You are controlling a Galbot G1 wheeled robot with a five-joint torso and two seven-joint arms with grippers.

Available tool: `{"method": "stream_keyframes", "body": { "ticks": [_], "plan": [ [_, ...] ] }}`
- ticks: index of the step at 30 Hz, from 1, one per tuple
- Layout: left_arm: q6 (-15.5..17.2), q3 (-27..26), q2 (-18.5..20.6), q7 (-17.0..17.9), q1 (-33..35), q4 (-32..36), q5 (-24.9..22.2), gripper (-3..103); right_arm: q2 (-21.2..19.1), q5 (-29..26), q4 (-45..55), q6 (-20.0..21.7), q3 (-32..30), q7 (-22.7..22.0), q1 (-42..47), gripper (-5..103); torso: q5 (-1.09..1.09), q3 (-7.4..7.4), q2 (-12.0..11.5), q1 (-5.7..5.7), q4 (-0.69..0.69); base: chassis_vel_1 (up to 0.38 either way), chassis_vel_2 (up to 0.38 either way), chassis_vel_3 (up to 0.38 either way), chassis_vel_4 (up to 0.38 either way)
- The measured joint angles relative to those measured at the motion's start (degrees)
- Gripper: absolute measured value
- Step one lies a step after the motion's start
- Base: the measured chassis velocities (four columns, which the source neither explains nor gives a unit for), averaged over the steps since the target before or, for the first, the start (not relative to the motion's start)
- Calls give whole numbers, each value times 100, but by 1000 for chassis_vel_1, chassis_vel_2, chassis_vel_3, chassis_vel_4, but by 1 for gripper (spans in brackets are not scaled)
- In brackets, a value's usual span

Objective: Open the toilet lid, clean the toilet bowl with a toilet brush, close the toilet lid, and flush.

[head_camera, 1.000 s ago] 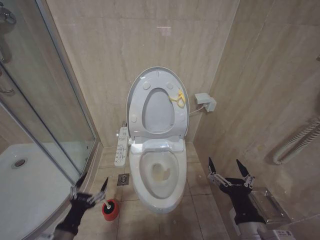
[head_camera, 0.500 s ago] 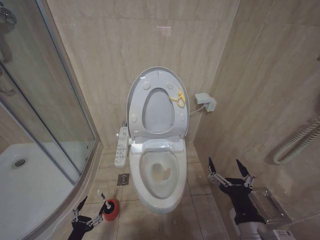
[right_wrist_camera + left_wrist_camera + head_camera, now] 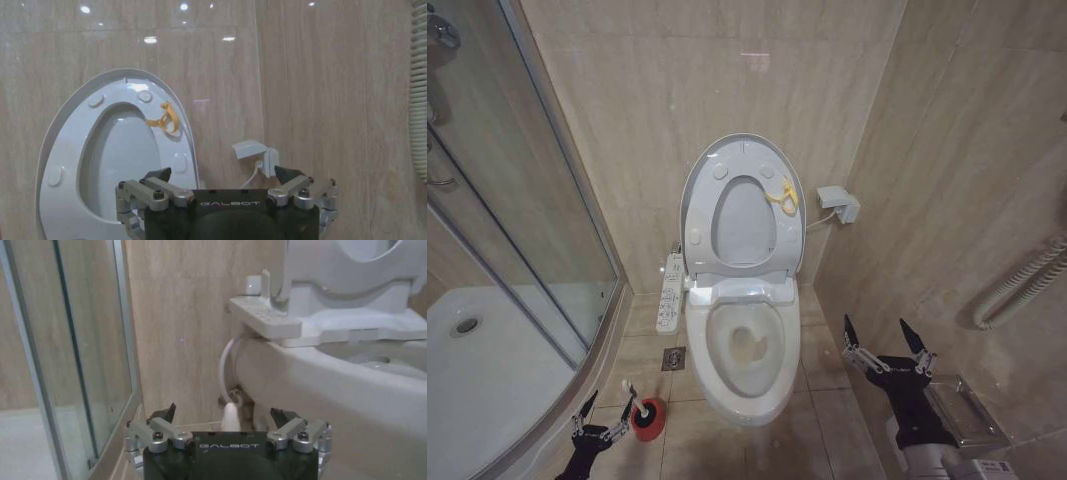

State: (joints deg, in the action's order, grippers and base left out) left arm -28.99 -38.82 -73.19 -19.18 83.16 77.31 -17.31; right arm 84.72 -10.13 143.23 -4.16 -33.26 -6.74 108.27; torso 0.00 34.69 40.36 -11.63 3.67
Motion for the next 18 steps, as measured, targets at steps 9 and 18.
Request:
{"method": "stream_keyframes", "body": {
  "ticks": [9, 18],
  "plan": [
    [4, 245, 125, -145, -683, -774, 29, 96, 0, 0, 0, 0, 0, 0, 0, 100, 0, 0, 0, 0, 0, 0, 0, 0, 0],
    [19, 507, 105, -159, -1038, -1170, 54, 96, 0, 0, 0, 0, 0, 0, 0, 100, 0, 0, 0, 0, 0, 0, 0, 0, 0]
  ]
}}
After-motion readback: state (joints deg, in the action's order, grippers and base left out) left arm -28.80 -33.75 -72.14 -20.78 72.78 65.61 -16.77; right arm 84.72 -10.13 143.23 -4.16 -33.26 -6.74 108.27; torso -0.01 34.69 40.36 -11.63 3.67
